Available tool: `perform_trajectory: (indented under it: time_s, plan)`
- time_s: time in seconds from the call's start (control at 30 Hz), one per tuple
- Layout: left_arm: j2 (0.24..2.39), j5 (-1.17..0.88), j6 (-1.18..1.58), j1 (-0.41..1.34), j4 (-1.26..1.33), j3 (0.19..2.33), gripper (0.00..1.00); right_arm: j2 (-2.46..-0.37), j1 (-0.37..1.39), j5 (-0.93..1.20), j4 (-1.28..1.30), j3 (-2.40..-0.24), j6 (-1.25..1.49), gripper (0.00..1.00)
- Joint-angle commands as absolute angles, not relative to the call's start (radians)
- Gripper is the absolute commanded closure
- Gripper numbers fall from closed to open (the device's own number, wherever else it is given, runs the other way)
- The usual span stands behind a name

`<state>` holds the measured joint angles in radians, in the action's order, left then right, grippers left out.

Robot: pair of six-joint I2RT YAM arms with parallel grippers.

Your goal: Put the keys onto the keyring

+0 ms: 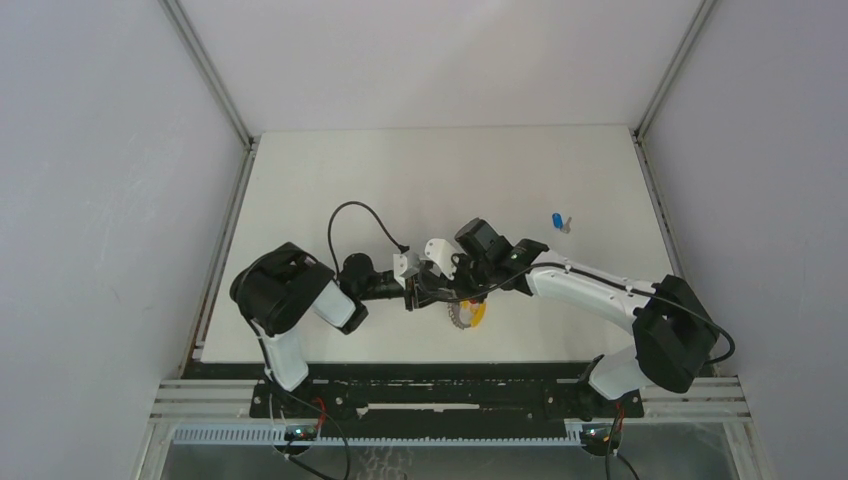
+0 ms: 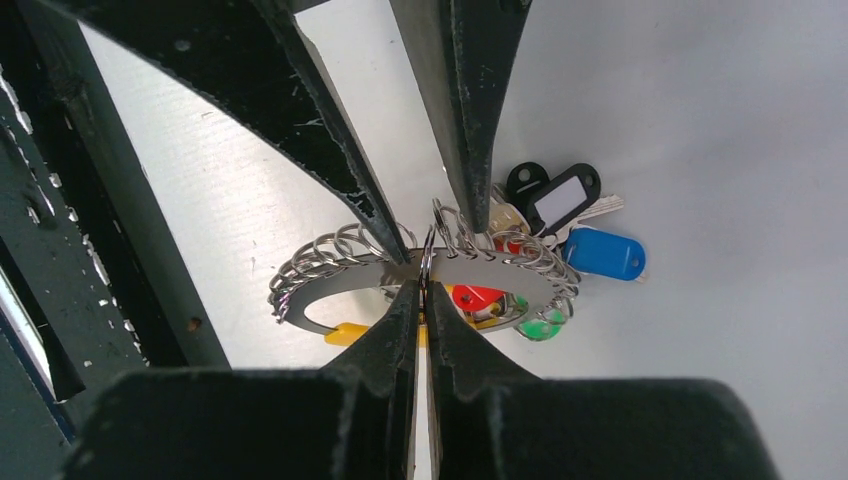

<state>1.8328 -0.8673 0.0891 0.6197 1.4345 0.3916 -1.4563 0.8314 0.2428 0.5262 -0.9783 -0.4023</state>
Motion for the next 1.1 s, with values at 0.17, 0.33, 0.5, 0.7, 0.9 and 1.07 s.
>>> perform_trajectory:
  time_s: [0.17,0.33,0.5,0.7,0.9,1.07]
  plan:
    - [1.839,-0.885,0.094,0.648,1.482,0.419,0.7,-1.402,0.839,0.263,0.492,-0.986,-0.42,1.0]
    - [1.827,-0.892,0.105,0.652,1.482,0.424,0.74,-1.407,0.839,0.267,0.494,-0.986,-0.42,1.0]
    - [1.824,-0.902,0.121,0.656,1.482,0.431,0.78,-1.41,0.839,0.269,0.489,-0.986,-0.42,1.0]
    - [1.818,-0.91,0.132,0.668,1.482,0.437,0.92,-1.414,0.839,0.278,0.48,-0.986,-0.414,1.0]
    - [1.789,-0.855,0.107,0.67,1.481,0.402,1.0,-1.407,0.8,0.321,0.481,-0.983,-0.349,1.0]
    - [1.76,-0.812,0.094,0.67,1.482,0.377,1.0,-1.387,0.714,0.439,0.45,-0.939,-0.263,1.0]
